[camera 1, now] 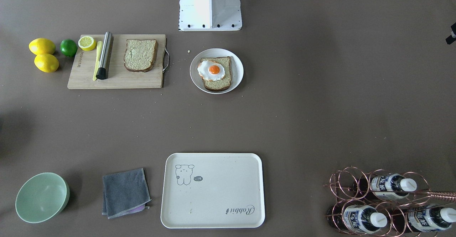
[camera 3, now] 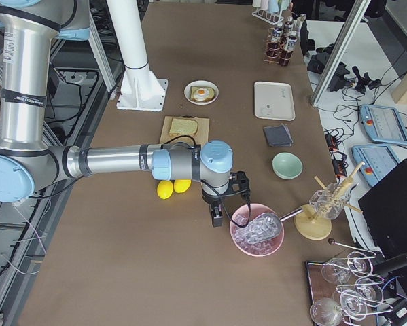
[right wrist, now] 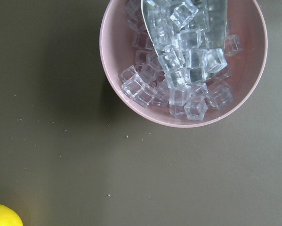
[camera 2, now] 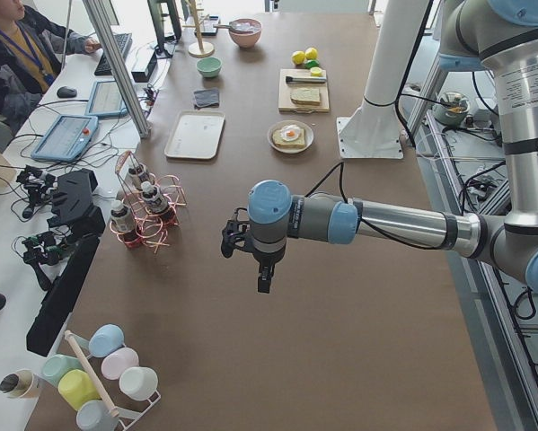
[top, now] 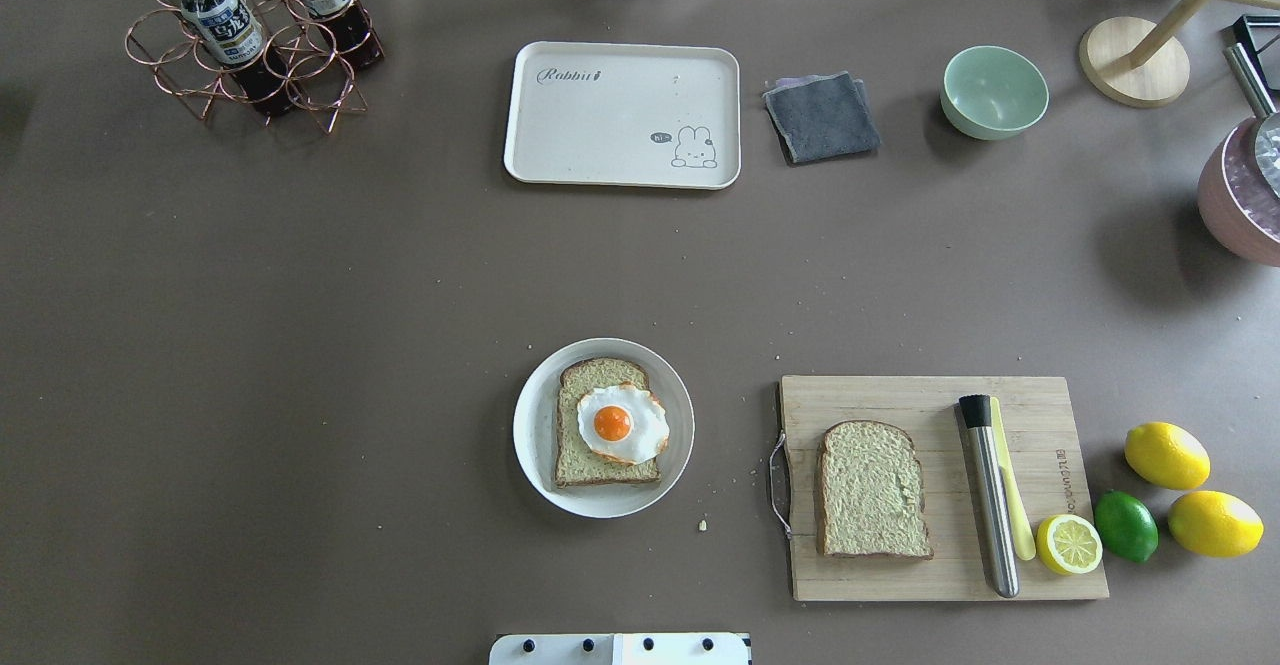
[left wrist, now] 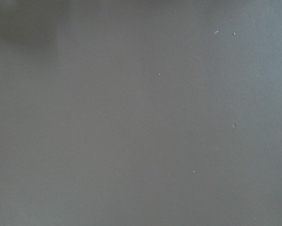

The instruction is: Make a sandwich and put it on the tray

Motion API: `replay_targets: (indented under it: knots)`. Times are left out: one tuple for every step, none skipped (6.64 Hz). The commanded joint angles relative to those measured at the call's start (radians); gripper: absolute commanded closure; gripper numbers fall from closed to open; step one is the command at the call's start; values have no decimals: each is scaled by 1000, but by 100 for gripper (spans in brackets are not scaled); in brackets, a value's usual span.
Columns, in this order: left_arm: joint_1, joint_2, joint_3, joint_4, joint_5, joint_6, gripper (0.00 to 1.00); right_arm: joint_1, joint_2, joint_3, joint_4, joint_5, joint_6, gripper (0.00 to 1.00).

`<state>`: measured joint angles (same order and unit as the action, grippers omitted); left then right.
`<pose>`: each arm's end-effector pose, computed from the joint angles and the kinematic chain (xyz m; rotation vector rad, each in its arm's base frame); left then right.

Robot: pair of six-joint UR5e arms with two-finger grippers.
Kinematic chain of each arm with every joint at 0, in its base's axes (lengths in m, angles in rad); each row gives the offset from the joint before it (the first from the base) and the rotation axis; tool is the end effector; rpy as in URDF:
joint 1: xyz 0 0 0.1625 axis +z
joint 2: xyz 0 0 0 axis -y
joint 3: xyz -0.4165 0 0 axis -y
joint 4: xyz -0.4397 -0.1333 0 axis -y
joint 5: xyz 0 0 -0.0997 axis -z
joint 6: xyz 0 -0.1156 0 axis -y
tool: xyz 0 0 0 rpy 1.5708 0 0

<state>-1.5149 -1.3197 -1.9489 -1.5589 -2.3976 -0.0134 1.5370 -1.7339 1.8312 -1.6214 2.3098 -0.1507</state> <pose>-0.0235 -0.4427 0.5766 0.0798 0.8293 0.0876 0.0394 -0.4752 0.6115 0.0878 -0.7362 -0.1932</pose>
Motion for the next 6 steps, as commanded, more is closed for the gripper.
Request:
replay_targets:
  knots:
    - [-1,13,-2,-1,0,1,2,0,-6,-1,2,2,-7,0]
    - [-1,14,-2,-1,0,1,2,0,-6,-1,2,2,-7,0]
    - [-1,14,-1,-4,3,1,2,0,-6,-6,0,2,-1,0]
    - [-1,14,-2,-6,36,4,2,0,-7,-4,0,3,-3,0]
    - [1,14,-2,-4,37,6,2,0,-7,-4,2,2,-7,0]
    - [5,14,-2,-6,38,6,2,0,-7,-4,0,5,-1,0]
